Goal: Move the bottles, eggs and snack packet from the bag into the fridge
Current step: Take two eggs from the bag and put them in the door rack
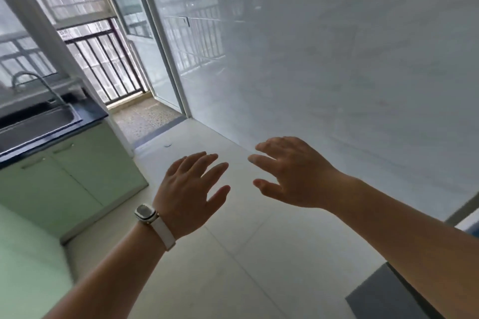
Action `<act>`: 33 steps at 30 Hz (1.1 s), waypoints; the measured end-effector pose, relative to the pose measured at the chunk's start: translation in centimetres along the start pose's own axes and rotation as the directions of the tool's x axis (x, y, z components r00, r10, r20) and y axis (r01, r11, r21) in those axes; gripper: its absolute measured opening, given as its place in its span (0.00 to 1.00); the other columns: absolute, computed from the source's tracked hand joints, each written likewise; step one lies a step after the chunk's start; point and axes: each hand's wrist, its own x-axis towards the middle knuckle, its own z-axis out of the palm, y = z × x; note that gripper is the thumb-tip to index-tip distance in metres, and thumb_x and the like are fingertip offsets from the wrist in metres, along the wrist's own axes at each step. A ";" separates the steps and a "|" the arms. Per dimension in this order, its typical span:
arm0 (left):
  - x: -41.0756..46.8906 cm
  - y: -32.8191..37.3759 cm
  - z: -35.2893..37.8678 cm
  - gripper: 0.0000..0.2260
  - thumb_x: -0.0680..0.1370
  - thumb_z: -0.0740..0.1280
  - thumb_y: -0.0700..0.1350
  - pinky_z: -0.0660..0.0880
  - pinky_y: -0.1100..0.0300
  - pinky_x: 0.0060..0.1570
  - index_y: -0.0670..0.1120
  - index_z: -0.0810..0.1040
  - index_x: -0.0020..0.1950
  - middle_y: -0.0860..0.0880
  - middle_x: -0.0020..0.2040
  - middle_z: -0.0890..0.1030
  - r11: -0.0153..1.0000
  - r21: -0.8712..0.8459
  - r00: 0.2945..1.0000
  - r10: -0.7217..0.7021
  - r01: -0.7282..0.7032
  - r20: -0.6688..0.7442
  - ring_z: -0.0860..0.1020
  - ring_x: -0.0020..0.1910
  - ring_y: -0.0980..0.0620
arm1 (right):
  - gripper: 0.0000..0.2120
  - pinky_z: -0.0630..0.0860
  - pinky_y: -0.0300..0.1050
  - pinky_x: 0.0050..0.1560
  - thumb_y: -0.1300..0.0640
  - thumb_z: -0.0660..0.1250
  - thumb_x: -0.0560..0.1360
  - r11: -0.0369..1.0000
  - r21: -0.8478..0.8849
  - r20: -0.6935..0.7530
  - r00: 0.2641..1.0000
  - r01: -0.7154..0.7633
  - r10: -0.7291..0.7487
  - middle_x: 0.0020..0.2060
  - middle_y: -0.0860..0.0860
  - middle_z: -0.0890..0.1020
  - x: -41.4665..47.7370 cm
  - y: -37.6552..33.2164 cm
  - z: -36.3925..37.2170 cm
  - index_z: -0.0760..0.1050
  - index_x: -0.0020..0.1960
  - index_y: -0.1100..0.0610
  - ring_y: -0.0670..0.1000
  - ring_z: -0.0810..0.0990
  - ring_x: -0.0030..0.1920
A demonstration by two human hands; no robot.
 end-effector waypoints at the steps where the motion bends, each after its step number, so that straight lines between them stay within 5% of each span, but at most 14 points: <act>1: -0.8 -1.9 -0.1 0.21 0.78 0.59 0.58 0.73 0.45 0.61 0.50 0.80 0.64 0.47 0.63 0.80 1.000 0.003 1.000 -0.023 0.023 -0.007 0.77 0.64 0.42 | 0.25 0.74 0.56 0.61 0.39 0.55 0.76 1.000 0.005 0.000 1.000 0.024 -0.024 0.60 0.56 0.81 1.6 -1.3 0.3 0.77 0.63 0.53 0.60 0.79 0.60; 16: -16.3 -26.5 -3.0 0.22 0.76 0.59 0.59 0.71 0.40 0.64 0.50 0.78 0.64 0.46 0.64 0.79 0.869 0.081 0.872 -0.489 0.488 -0.014 0.75 0.66 0.42 | 0.27 0.70 0.52 0.65 0.37 0.54 0.76 0.916 0.035 0.033 0.915 0.401 -0.402 0.65 0.54 0.78 25.6 -23.4 4.8 0.74 0.68 0.51 0.57 0.74 0.66; 33: -26.7 -37.3 -4.7 0.22 0.78 0.59 0.58 0.72 0.40 0.61 0.47 0.79 0.64 0.44 0.63 0.79 0.550 0.258 0.585 -0.807 0.794 -0.078 0.76 0.64 0.42 | 0.30 0.66 0.54 0.69 0.34 0.50 0.77 0.620 0.197 0.001 0.632 0.760 -0.775 0.69 0.53 0.75 42.3 -39.1 10.8 0.69 0.71 0.48 0.57 0.71 0.70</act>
